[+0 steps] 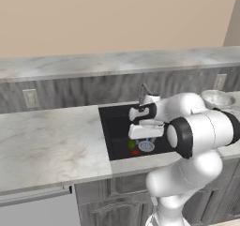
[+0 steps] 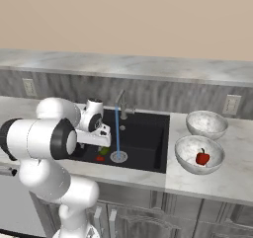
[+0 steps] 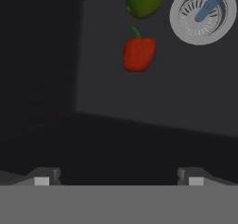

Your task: Pick the bell peppers from the sink and place them in one bowl. Place the lime in the other bowl. Then turn off the sink faucet.

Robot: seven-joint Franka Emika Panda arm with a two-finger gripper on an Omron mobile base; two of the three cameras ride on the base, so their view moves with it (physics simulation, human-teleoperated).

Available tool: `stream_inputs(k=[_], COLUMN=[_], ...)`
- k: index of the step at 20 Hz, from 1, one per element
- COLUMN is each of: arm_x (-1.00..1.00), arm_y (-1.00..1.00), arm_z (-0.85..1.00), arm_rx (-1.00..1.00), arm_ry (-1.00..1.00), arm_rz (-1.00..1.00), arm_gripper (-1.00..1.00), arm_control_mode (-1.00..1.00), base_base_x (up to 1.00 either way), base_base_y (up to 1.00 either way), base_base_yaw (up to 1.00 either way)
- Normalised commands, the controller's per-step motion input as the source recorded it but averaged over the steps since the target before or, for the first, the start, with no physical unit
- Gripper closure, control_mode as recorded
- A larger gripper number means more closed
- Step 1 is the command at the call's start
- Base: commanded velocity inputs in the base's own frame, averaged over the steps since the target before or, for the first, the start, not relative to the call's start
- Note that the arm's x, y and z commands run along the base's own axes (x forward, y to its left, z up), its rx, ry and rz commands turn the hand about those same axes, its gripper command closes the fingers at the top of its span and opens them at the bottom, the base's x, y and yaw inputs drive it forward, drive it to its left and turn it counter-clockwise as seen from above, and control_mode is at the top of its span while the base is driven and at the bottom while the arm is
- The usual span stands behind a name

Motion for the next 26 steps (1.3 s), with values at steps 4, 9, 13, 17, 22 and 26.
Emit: stream_inputs(k=[4, 9, 13, 17, 22, 26], arm_x=[0.25, 0.25, 0.13, 0.13, 0.13, 0.08], arm_y=[0.00, 0.00, -0.01, -0.01, -0.08, -0.05], arm_z=[-0.31, -0.30, -0.33, -0.32, -0.34, -0.39], arm_rx=[0.00, 0.00, 0.00, 0.00, 0.00, 0.00], arm_ry=[0.01, 0.02, 0.03, 0.02, 0.02, 0.00], arm_rz=[0.00, 0.00, 0.00, 0.00, 0.00, 0.00], arm_gripper=[-1.00, -1.00, -1.00, -1.00, -1.00, -1.00], arm_control_mode=[-1.00, -1.00, -1.00, -1.00, -1.00, -1.00], base_base_x=[0.00, 0.00, 0.00, 0.00, 0.00, 0.00], base_base_y=[0.00, 0.00, 0.00, 0.00, 0.00, 0.00], base_base_yaw=[0.00, 0.00, 0.00, 0.00, 0.00, 0.00])
